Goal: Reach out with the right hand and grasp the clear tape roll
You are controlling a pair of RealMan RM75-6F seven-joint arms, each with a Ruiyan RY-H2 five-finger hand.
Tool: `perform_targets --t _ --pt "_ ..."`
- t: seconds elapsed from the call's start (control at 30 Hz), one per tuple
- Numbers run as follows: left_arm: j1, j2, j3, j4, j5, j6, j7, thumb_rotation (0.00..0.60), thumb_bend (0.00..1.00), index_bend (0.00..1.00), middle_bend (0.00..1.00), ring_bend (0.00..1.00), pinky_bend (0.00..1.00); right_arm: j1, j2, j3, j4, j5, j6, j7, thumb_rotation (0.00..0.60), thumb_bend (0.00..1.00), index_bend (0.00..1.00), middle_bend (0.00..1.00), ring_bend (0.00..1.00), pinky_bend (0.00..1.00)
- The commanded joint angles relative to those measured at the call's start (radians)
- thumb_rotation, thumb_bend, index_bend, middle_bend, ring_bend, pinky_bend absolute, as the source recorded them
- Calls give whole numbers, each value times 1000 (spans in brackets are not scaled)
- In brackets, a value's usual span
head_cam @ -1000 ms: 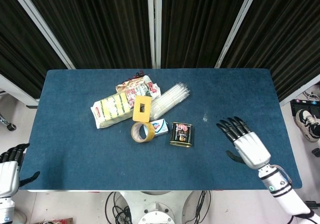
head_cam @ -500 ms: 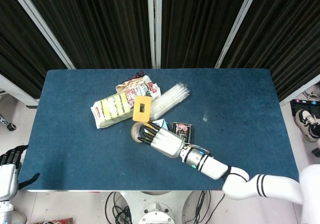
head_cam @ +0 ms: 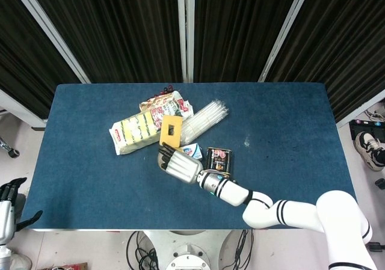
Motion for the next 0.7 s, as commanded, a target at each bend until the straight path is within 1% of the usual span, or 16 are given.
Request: perform_targets --t 0.03,0.1,0.17,0.27,0.4,0.53,0.63,0.7 --pt "2 -1 -1 3 -2 0 -3 600 93 192 194 181 223 -1 -11 -22 25 -9 19 -10 600 185 523 381 105 115" --pt "3 -1 -1 6 -2 1 -5 600 93 192 194 180 223 -4 -19 -31 40 -21 41 3 600 217 581 428 149 137" --pt "4 0 -1 6 -2 2 -5 600 94 192 194 180 223 -5 -28 -39 58 -37 65 22 600 282 647 497 213 169" --pt "8 0 -1 5 -2 5 -7 600 94 192 194 181 223 -5 -34 -50 76 -66 102 60 600 345 731 582 295 205" --pt "13 2 -1 2 -3 11 -6 600 93 192 194 180 223 -12 -15 -61 59 -115 171 121 600 369 772 613 322 220" --pt "15 7 -2 -2 -4 11 -1 600 93 192 194 181 223 -24 24 -63 -4 -186 282 194 600 369 790 623 330 229" --pt "14 12 -4 -12 -1 14 10 600 93 192 194 181 223 -24 52 -47 -69 -238 366 241 600 370 794 626 330 231" --pt "13 14 -4 -19 4 16 17 600 93 192 194 180 223 -23 63 -34 -105 -259 402 255 600 370 795 626 330 232"
